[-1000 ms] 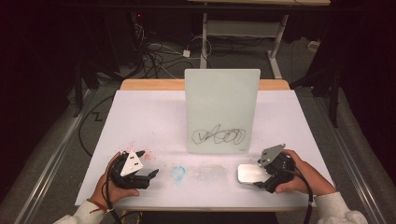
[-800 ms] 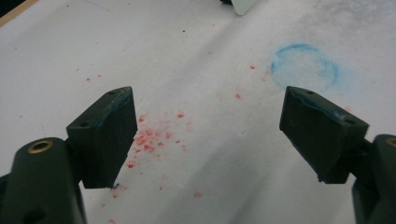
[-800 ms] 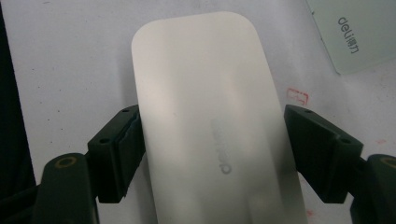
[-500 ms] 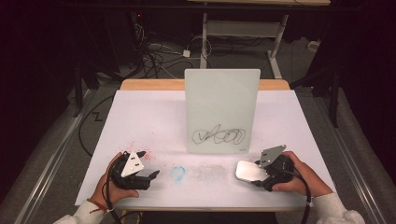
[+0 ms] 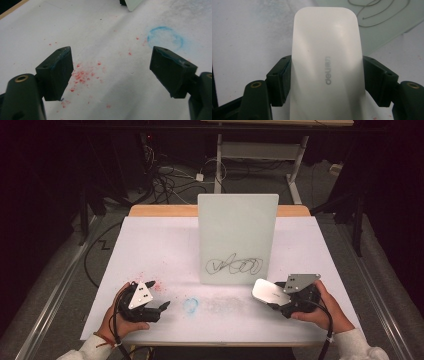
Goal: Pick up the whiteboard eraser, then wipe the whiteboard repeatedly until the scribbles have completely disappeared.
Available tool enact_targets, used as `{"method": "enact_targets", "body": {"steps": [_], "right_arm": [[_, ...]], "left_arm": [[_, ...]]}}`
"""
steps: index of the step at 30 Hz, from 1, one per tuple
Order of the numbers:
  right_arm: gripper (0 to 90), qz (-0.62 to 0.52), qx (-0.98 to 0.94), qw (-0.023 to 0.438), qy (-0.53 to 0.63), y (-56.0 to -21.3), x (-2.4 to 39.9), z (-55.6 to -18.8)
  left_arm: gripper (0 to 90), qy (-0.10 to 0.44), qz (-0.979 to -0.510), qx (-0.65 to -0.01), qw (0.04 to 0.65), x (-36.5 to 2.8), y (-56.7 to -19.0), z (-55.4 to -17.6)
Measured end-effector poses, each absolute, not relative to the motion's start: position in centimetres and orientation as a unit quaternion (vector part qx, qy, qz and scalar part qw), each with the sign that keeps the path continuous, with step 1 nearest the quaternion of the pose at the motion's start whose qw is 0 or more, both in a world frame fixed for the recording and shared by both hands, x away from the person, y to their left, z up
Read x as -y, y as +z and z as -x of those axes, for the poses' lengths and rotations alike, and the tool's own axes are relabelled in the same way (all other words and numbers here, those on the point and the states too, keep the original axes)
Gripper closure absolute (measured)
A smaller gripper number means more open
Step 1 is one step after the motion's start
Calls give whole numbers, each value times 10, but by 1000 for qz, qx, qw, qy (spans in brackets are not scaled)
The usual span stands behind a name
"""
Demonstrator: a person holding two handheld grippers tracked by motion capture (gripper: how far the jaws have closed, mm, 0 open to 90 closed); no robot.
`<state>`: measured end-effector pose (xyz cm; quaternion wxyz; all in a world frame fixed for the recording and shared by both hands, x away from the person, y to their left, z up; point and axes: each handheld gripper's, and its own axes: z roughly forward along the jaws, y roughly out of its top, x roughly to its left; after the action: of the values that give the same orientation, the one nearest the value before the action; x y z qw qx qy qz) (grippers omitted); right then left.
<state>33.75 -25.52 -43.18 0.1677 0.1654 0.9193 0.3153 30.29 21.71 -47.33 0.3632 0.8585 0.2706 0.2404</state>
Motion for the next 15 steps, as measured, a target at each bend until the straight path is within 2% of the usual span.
{"method": "enact_targets", "body": {"steps": [6,15], "right_arm": [[305,-192,-897,209,340,-427,257,-337],[306,-204,-879,236,359,-426,260,-338]], "left_arm": [[184,238,-859,-267,366,-217,-473,-301],[174,237,-859,-267,367,-217,-473,-300]]}}
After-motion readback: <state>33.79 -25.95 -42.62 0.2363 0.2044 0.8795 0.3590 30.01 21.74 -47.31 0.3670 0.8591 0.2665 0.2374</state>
